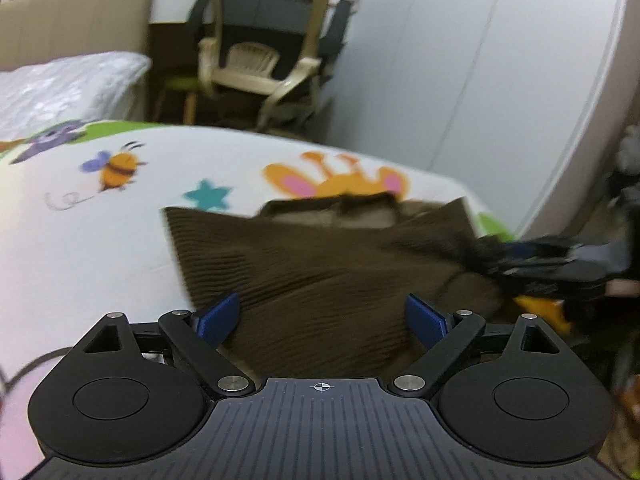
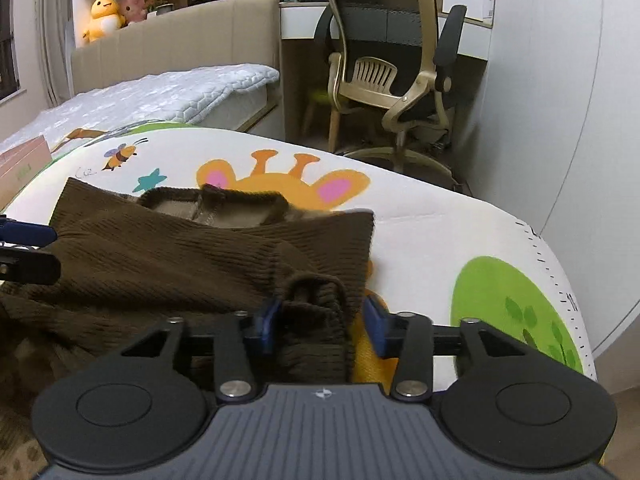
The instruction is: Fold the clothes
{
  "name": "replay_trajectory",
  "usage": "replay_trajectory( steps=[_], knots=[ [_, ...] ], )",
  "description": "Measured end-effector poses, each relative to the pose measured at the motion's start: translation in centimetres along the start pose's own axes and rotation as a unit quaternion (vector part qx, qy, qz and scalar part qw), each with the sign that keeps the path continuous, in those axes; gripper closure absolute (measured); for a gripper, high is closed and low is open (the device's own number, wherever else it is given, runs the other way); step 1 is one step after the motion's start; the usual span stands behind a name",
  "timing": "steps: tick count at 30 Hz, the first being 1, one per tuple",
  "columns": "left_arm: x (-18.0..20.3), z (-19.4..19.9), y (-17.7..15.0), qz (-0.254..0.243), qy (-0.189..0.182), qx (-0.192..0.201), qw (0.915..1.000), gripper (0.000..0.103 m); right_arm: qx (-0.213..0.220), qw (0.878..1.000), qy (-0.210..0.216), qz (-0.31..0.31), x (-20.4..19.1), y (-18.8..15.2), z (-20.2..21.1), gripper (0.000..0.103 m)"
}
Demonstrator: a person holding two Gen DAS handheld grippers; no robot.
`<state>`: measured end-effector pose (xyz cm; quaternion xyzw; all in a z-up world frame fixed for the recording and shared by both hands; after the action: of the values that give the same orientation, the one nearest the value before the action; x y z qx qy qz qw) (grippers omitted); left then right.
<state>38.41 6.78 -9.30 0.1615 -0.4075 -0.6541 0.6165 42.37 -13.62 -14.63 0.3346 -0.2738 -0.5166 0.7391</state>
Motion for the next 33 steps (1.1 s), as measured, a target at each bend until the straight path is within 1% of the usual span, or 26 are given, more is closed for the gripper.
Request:
replay_trajectory(
  steps=[1, 3, 5, 6, 7, 8, 9, 10, 12, 14, 17, 18, 20, 21, 24, 25, 27, 29, 30, 31, 32, 33],
  knots=[
    [-0.3, 0.4, 0.0, 0.003, 0.002, -0.001, 1.0000, 0.009, 0.007, 1.000, 0.001, -0.003, 0.2, 0.3, 0.4, 0.054],
    [-0.4, 1.6, 0.3, 0.008, -0.007, 0.005, 0.9999, 0.009, 0.028, 1.000, 0.008, -0.007, 0.4, 1.3, 1.8, 0.053],
    [0.0, 2.7, 0.5, 0.009, -0.031, 0.008, 0.9995, 0.009, 0.053, 0.998, 0.026, -0.003, 0.0, 2.4, 3.8, 0.053],
    [0.1, 2.8, 0.4, 0.011, -0.040, 0.005, 0.9991, 0.009, 0.061, 0.997, 0.043, 0.005, -0.7, 2.6, 4.8, 0.053],
    [0.0, 2.6, 0.2, 0.014, -0.042, -0.003, 0.9990, 0.009, 0.062, 0.996, 0.063, 0.013, -1.4, 2.3, 5.5, 0.053],
    [-0.1, 2.0, -0.2, 0.016, -0.035, -0.016, 0.9991, 0.009, 0.054, 0.995, 0.081, 0.019, -2.2, 1.9, 5.7, 0.053],
    [-0.3, 1.4, -0.8, 0.017, -0.025, -0.029, 0.9991, 0.009, 0.036, 0.994, 0.098, 0.023, -3.0, 1.1, 5.5, 0.053],
    [-0.5, 0.7, -1.3, 0.020, -0.015, -0.041, 0.9989, 0.009, 0.017, 0.994, 0.102, 0.030, -3.5, 0.1, 4.7, 0.053],
    [-1.1, -0.4, -2.1, 0.039, -0.006, -0.055, 0.9977, 0.009, -0.015, 0.995, 0.091, 0.048, -4.1, -2.0, 2.8, 0.054],
    [-1.5, 0.0, -1.7, 0.057, -0.015, -0.046, 0.9972, 0.009, -0.014, 0.994, 0.085, 0.061, -4.4, -2.6, 2.2, 0.054],
    [-2.3, 1.1, 0.3, 0.081, -0.025, -0.023, 0.9961, 0.009, -0.005, 0.995, 0.097, 0.035, -3.5, 0.1, 3.1, 0.053],
    [-2.7, 1.4, 1.1, 0.090, -0.027, -0.014, 0.9955, 0.009, 0.004, 0.996, 0.091, 0.024, -2.7, 1.6, 3.1, 0.053],
    [-3.9, 1.4, 2.4, 0.123, -0.033, -0.003, 0.9919, 0.009, 0.022, 0.997, 0.078, 0.004, -1.1, 4.5, 3.0, 0.051],
    [-4.3, 0.9, 2.7, 0.137, -0.036, -0.008, 0.9900, 0.011, 0.017, 0.997, 0.071, -0.012, -0.3, 5.4, 2.1, 0.050],
    [-5.4, -1.1, 2.8, 0.170, -0.040, -0.028, 0.9842, 0.020, -0.029, 0.996, 0.047, -0.073, 2.2, 6.6, -2.6, 0.050],
    [-5.7, -1.9, 2.7, 0.177, -0.038, -0.032, 0.9829, 0.022, -0.041, 0.994, 0.044, -0.087, 2.6, 6.6, -3.9, 0.050],
    [-5.9, -2.9, 2.5, 0.190, -0.043, -0.028, 0.9804, 0.024, -0.060, 0.992, 0.047, -0.104, 2.7, 6.0, -6.4, 0.050],
    [-6.0, -3.9, 2.6, 0.196, -0.046, -0.021, 0.9793, 0.031, -0.070, 0.991, 0.047, -0.100, 2.1, 5.7, -8.3, 0.050],
    [-5.9, -4.3, 2.7, 0.193, -0.045, -0.020, 0.9800, 0.041, -0.071, 0.992, 0.049, -0.095, 1.6, 5.6, -8.7, 0.055],
    [-5.9, -4.5, 2.7, 0.188, -0.044, -0.019, 0.9811, 0.058, -0.070, 0.992, 0.051, -0.090, 1.1, 5.4, -8.8, 0.073],
    [-5.7, -4.3, 2.8, 0.180, -0.045, -0.017, 0.9825, 0.067, -0.070, 0.992, 0.060, -0.087, 0.7, 5.4, -8.7, 0.085],
    [-5.5, -3.9, 2.8, 0.171, -0.048, -0.015, 0.9840, 0.082, -0.068, 0.991, 0.071, -0.089, 0.5, 5.5, -8.2, 0.091]
  ],
)
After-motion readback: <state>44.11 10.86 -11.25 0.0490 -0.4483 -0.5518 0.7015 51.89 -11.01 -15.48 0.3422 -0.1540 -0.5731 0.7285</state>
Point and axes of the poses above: each gripper's, at about its wrist camera, not at the fingertips, and z roughly against the way its jaws point, x to its right, y to its top, the point moved 9 cm from there along -z, roughly the way its jaws point, and after that the axes turned 6 degrees about -y, right-handed, at the moved point
